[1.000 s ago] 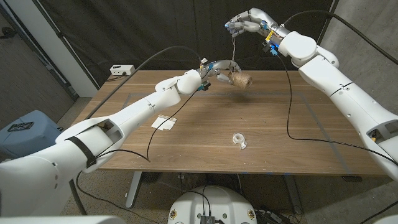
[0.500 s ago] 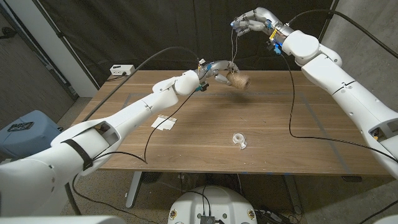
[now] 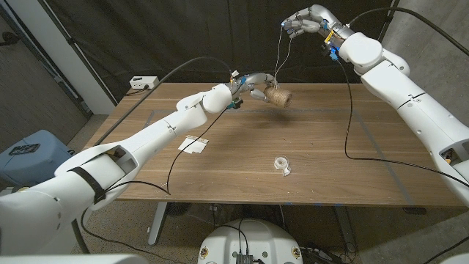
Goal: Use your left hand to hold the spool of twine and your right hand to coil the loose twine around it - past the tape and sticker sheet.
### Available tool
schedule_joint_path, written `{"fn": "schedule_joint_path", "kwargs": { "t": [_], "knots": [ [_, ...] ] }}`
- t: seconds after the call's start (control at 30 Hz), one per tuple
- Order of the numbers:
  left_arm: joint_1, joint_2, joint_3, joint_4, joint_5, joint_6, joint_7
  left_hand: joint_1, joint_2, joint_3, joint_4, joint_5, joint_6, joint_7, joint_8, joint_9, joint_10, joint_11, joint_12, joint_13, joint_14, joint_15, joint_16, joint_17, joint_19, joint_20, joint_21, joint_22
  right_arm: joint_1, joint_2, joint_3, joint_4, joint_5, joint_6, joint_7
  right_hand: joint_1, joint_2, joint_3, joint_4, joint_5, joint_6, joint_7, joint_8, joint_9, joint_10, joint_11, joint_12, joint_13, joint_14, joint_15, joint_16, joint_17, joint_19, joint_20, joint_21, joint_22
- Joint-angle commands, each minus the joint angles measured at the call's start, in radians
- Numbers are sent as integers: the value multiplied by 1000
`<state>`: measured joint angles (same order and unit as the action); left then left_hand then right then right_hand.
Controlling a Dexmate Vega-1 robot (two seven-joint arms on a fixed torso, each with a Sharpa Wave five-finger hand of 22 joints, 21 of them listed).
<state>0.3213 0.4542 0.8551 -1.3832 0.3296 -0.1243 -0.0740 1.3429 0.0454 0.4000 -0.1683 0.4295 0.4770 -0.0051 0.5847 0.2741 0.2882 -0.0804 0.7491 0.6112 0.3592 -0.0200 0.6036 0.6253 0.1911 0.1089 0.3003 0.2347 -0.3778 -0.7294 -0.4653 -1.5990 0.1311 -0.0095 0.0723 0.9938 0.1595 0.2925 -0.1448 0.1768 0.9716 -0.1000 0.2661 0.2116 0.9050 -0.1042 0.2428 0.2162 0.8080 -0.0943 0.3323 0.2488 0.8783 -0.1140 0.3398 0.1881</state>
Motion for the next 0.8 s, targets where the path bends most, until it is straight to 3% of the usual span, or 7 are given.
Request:
{"fn": "schedule_joint_path", "kwargs": {
  "t": [0.03, 0.8],
  "knots": [
    [18, 16, -13, -23, -10, 2, -6, 24, 44, 7, 5, 5, 28, 17, 131, 82, 44, 16, 4, 222, 12, -12, 7, 5, -1, -1, 9, 2, -6, -8, 4, 16, -1, -18, -17, 8, -1, -2, -2, -1, 5, 2, 0, 6, 6, 2, 0, 5, 12, -129, -3, 3, -4, -63, 7, 5],
    [35, 25, -30, -41, -26, -28, -17, 25, 45, 9, 5, 5, 29, 15, 131, 82, 47, 17, 4, 223, 14, -14, 4, 3, -2, -2, 11, 2, 3, 8, -9, 81, 12, -31, -32, 12, 0, -2, -2, -1, 13, 1, -1, 6, 13, 1, -1, 5, 17, -130, -4, 6, -3, -65, 11, 5]
  ]
}}
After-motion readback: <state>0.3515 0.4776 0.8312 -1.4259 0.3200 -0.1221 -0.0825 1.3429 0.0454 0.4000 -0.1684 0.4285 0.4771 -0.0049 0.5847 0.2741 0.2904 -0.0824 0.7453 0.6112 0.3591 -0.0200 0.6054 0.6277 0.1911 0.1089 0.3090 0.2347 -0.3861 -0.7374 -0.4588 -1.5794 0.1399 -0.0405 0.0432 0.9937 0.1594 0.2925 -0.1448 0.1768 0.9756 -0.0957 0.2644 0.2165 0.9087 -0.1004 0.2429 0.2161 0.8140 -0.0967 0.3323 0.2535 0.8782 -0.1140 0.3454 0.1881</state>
